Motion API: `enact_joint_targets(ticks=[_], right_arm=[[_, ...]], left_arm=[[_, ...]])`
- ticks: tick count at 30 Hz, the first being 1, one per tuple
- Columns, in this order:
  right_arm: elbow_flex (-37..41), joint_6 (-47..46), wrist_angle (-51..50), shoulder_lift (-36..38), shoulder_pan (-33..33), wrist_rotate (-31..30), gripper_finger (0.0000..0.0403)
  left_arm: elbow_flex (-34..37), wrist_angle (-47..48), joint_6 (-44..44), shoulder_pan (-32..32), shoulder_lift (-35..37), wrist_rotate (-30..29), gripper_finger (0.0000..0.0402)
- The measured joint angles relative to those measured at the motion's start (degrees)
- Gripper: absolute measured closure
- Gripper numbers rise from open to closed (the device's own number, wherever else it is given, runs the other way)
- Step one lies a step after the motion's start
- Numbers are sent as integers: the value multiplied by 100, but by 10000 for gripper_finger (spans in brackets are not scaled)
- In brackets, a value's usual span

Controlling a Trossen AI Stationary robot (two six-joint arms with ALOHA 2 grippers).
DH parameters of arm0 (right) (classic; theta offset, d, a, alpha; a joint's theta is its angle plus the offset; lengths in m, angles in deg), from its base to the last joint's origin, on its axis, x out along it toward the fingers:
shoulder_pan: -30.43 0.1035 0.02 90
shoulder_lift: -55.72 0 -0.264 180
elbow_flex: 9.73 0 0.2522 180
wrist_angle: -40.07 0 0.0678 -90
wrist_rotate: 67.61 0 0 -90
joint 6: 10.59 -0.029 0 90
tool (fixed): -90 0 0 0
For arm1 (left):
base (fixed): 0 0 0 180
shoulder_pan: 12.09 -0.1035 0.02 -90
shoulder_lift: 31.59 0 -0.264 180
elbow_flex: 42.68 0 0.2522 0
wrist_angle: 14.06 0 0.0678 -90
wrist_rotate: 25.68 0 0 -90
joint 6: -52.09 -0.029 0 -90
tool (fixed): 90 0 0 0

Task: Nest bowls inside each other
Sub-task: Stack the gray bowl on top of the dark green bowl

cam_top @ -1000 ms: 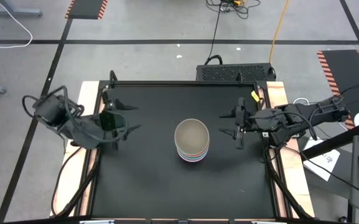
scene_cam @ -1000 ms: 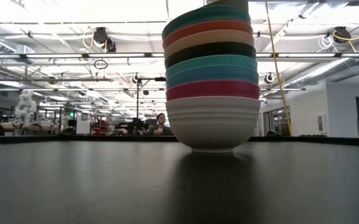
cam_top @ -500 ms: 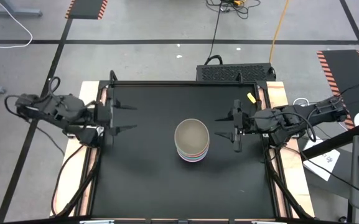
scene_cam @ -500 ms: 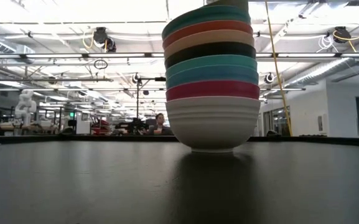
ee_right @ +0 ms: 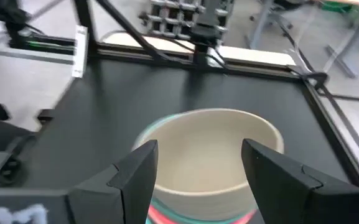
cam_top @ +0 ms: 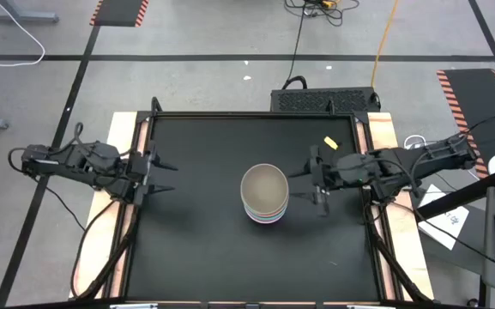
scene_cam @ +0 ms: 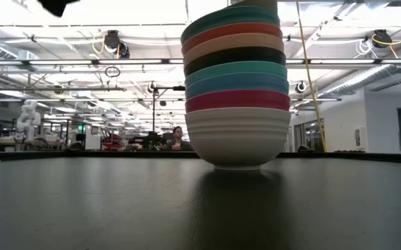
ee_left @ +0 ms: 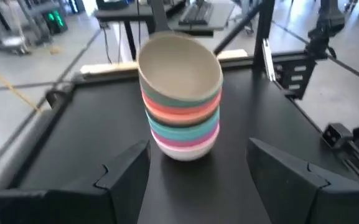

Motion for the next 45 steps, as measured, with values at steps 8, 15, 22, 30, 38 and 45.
enact_joint_targets(ticks=[8,15,22,30,38,45], right_arm=[[-706,-347,-648,-625,-726,-87,177],[-2037,-1658,-1948,-1436,-1233,-255,177],[-3685,-2263,-4308,-2352,-1490,-111,177],[-4548,-2381,-4797,-2967,-1482,564,177],[-5119,-2645,-5650,-3568,-1507,825,177],[-5209,-2742,-5672,-3789,-1414,966,177]], left_arm=[[512,-23,453,0,381,-53,135],[545,-12,505,0,381,-47,135],[545,40,483,0,381,-47,135],[545,79,455,0,379,-41,135],[545,173,457,0,379,-34,135],[678,206,454,0,379,-27,135]])
